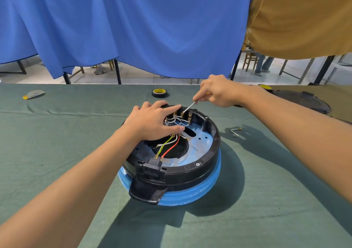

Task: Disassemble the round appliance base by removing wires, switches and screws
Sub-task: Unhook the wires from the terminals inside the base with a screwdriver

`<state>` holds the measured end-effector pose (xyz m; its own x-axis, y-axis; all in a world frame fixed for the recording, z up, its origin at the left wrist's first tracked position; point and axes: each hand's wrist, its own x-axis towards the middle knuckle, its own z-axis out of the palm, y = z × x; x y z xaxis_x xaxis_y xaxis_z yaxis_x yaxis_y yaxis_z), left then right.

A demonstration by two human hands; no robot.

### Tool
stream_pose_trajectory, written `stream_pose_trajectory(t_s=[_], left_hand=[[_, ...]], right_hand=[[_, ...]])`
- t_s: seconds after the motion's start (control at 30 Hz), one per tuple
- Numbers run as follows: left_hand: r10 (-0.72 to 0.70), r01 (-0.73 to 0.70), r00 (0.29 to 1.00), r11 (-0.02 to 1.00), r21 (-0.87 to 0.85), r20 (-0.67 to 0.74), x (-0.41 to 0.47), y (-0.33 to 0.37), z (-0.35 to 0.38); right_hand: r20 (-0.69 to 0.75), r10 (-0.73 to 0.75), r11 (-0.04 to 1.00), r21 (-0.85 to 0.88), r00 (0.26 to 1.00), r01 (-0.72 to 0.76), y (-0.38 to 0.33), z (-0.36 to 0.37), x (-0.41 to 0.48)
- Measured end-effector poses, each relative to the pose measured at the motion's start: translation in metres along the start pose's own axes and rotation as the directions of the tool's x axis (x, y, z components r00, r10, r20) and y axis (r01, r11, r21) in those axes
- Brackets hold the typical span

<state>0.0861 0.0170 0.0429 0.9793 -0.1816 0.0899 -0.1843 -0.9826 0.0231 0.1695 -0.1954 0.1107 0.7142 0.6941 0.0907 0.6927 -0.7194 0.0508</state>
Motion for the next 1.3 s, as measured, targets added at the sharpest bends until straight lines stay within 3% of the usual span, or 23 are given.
stream_pose_trajectory(t_s=[0.17, 0.3, 0.67, 0.9, 1.03, 1.3], left_hand=[[0.001, -0.001, 1.0, 1.0, 0.0, -0.007, 0.0, 0.0, -0.001], [0.005, -0.005, 1.0, 1.0, -0.001, -0.014, 0.001, -0.001, 0.0], [-0.001, 0.001, 1.0, 1.0, -0.007, -0.031, -0.001, 0.001, 0.0], [-0.007, 0.007, 1.0, 1.0, -0.007, -0.026, -0.002, 0.003, -0.002], [-0.004, 0.003, 1.0, 1.0, -0.008, -0.024, -0.001, 0.003, -0.002], [-0.015, 0.015, 0.999, 1.0, -0.006, -0.035, -0.001, 0.003, -0.001]], right_hand=[[0.022, -0.031, 0.999, 0.029, 0.999, 0.03, 0.0, 0.0, 0.005], [0.02, -0.059, 0.985, -0.163, 0.998, 0.062, 0.0, 0.001, -0.009], [-0.284, 0.013, 0.961, -0.26, 0.959, -0.089, -0.031, 0.036, -0.053], [-0.389, 0.027, 0.965, -0.23, 0.921, -0.126, -0.037, 0.041, -0.06], [-0.381, -0.053, 0.943, -0.324, 0.923, -0.079, -0.039, 0.038, -0.064], [-0.341, -0.041, 0.932, -0.352, 0.939, -0.087, -0.045, 0.035, -0.065]])
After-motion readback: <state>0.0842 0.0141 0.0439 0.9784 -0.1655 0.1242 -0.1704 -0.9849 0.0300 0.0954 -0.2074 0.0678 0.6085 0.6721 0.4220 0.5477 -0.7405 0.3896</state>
